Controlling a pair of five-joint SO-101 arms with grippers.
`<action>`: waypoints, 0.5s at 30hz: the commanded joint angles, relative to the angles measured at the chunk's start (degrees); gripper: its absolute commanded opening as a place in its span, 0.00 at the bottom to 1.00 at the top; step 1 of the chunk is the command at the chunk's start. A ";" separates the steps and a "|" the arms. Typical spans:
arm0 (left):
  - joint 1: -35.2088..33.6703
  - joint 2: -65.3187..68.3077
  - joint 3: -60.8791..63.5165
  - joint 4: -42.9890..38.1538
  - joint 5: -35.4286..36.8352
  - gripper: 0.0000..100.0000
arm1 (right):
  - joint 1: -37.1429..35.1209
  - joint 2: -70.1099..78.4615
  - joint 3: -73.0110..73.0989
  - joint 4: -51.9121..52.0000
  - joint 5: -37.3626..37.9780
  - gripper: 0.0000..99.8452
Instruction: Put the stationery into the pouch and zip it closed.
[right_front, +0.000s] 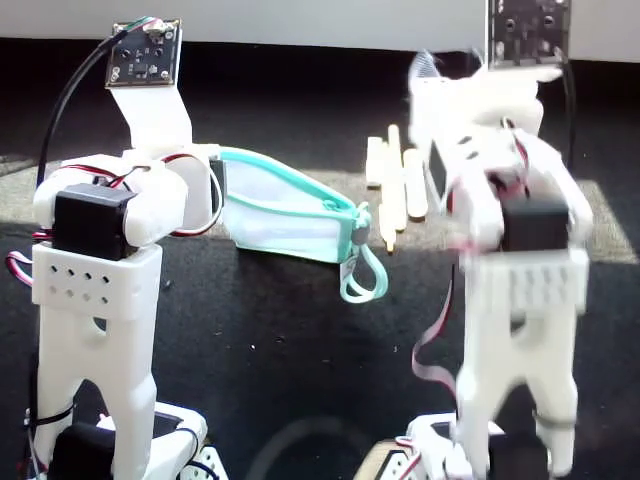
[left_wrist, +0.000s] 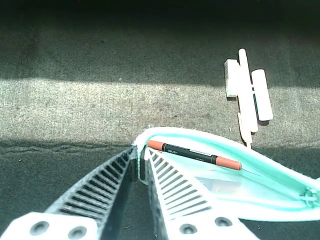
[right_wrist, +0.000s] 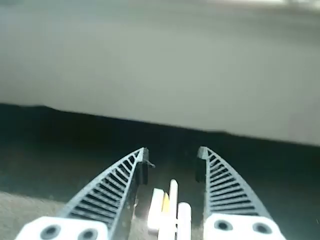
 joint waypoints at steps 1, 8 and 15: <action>0.75 0.57 0.31 -0.18 0.35 0.01 | 2.95 9.89 5.85 -2.33 -0.35 0.10; 0.40 0.04 -0.22 0.35 0.18 0.01 | 0.75 30.46 3.56 -2.86 -0.26 0.08; -0.75 -0.40 -0.92 3.34 0.18 0.01 | -1.27 39.78 -2.68 3.30 0.00 0.08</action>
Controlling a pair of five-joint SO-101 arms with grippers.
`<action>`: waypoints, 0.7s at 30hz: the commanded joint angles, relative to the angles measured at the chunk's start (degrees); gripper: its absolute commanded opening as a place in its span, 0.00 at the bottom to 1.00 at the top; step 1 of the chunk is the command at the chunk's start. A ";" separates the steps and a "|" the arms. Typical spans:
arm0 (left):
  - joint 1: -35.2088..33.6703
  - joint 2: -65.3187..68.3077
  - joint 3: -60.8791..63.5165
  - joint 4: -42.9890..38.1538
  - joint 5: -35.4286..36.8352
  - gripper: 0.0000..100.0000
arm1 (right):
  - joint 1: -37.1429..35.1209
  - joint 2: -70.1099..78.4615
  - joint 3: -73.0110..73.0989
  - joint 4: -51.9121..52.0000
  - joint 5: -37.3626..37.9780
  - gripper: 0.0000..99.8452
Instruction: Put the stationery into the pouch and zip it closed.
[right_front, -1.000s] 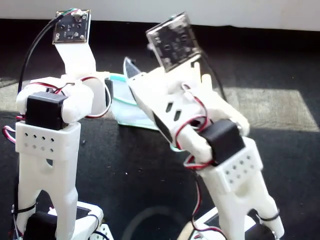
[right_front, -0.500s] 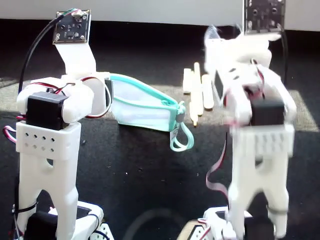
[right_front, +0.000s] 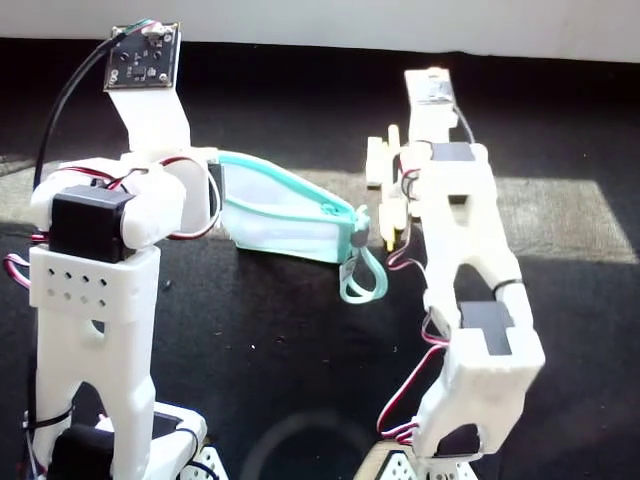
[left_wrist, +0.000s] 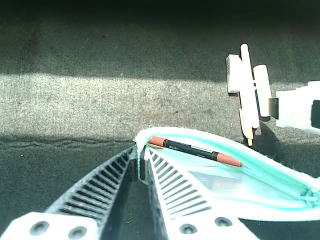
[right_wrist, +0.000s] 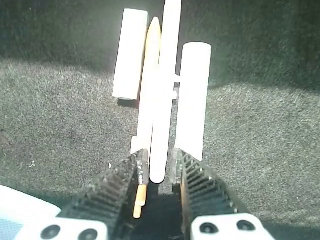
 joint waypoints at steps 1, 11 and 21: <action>-0.66 -0.84 -1.27 1.76 0.18 0.01 | -1.98 1.63 -5.05 2.77 0.09 0.09; -1.19 -4.70 -1.71 1.32 0.18 0.01 | -5.05 8.57 -9.80 6.37 0.00 0.16; -1.19 -4.70 -1.71 1.32 0.18 0.01 | -4.97 17.71 -11.30 6.90 0.09 0.15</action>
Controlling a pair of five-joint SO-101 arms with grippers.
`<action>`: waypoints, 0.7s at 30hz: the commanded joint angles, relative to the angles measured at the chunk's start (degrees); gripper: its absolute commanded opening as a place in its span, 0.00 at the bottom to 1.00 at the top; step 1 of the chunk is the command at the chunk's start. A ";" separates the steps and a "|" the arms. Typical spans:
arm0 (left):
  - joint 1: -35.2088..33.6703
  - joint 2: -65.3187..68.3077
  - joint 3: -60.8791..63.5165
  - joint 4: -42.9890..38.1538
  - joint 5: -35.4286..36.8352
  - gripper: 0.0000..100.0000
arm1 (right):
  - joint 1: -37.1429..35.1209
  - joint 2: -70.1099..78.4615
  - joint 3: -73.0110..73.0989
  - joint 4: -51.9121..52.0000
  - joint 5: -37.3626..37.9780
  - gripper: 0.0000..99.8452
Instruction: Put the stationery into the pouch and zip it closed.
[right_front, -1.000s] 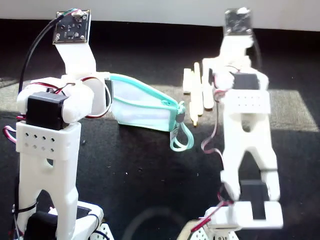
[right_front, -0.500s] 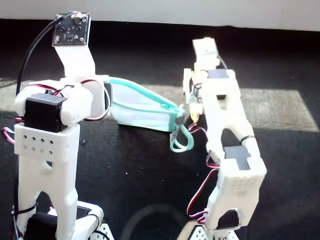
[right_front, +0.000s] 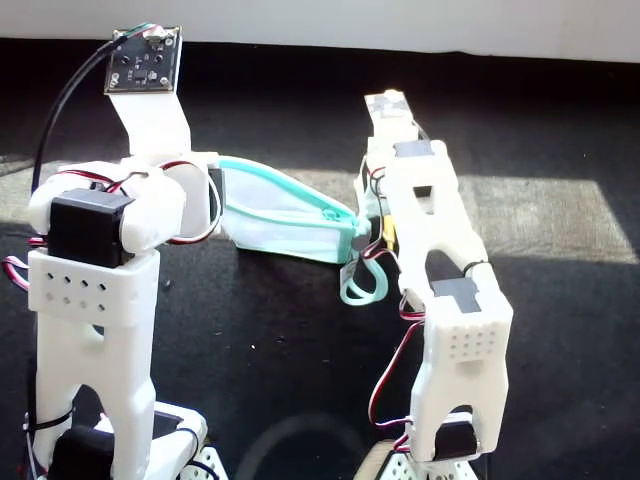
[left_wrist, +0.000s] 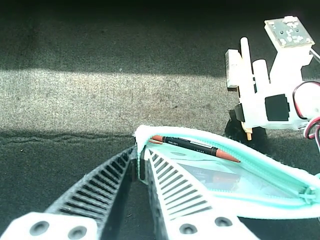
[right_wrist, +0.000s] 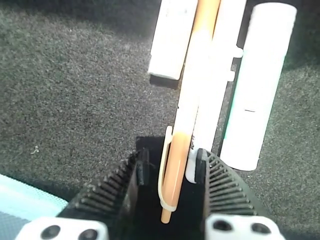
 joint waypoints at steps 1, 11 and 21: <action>-0.75 -1.19 -1.01 0.09 0.18 0.01 | -0.31 1.45 -0.57 1.01 0.09 0.15; -0.75 -1.10 -1.01 0.18 0.18 0.01 | 2.33 1.45 -1.01 10.59 5.10 0.09; -0.75 -1.10 -1.01 0.00 0.26 0.01 | 4.79 1.80 -0.57 11.91 5.36 0.12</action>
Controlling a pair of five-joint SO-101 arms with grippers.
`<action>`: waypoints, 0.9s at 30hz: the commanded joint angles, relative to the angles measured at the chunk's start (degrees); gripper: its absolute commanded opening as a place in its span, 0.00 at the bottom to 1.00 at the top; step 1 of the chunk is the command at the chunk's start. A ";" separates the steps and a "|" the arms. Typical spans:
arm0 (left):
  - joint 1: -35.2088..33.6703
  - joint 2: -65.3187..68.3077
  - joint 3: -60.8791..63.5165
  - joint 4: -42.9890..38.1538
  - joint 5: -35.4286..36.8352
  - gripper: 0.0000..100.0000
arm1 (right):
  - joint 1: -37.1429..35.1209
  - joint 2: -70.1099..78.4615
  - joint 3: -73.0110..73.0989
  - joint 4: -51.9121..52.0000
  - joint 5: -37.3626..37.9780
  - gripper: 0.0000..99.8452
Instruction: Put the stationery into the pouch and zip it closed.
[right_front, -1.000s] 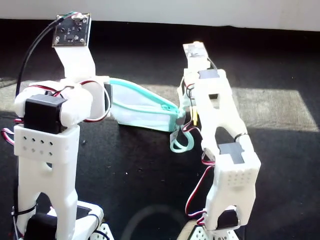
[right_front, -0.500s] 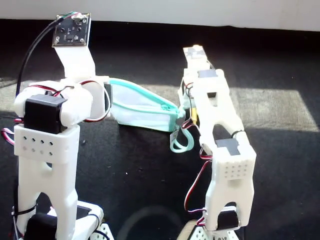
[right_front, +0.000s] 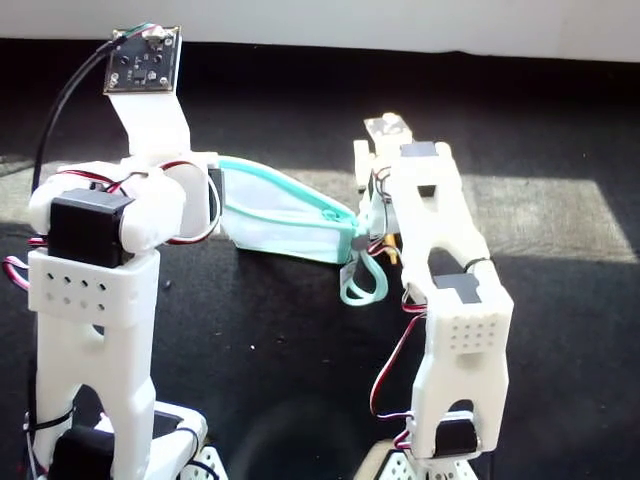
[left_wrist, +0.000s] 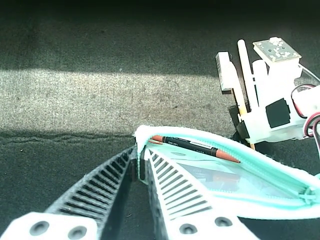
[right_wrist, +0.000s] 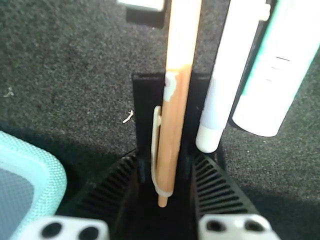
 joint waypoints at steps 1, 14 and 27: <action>-0.66 -1.10 -1.01 0.00 0.26 0.01 | 1.54 -0.04 0.04 1.36 0.53 0.12; -0.66 -1.10 3.47 0.00 0.18 0.01 | 5.67 -23.08 -3.38 10.33 0.09 0.01; -0.66 -1.10 3.65 -3.69 0.18 0.01 | 2.33 -64.57 -3.21 12.70 0.53 0.01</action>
